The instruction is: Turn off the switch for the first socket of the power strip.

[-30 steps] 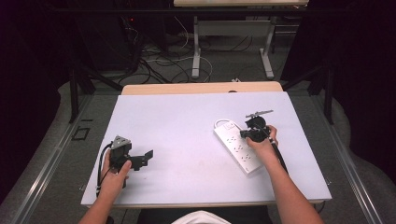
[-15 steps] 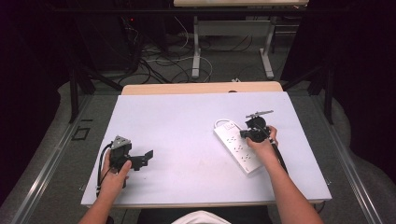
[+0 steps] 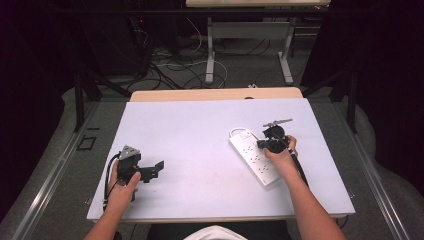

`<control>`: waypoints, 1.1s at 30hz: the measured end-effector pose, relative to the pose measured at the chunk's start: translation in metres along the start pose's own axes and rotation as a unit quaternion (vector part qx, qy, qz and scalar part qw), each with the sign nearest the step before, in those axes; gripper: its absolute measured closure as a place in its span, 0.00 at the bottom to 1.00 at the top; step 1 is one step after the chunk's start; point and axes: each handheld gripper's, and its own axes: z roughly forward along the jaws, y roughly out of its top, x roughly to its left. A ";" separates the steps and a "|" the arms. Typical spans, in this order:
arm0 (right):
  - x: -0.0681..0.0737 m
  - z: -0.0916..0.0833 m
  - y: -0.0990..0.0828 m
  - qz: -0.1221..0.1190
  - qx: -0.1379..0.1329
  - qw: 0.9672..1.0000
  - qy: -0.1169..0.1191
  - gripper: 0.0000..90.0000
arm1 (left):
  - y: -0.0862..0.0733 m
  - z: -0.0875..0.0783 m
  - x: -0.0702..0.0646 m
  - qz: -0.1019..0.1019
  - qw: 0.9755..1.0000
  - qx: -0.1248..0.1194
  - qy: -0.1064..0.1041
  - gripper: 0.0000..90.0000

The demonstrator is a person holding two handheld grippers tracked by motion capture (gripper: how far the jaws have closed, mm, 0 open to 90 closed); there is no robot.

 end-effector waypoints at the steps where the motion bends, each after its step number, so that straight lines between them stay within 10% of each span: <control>1: 0.000 0.000 0.000 0.003 -0.001 1.000 0.002 1.00 | 0.000 0.000 0.000 0.000 1.000 0.000 0.000 0.01; 33: -0.002 -0.001 -0.001 0.004 -0.002 1.000 0.000 1.00 | 0.000 0.003 0.001 -0.007 1.000 0.009 -0.003 0.01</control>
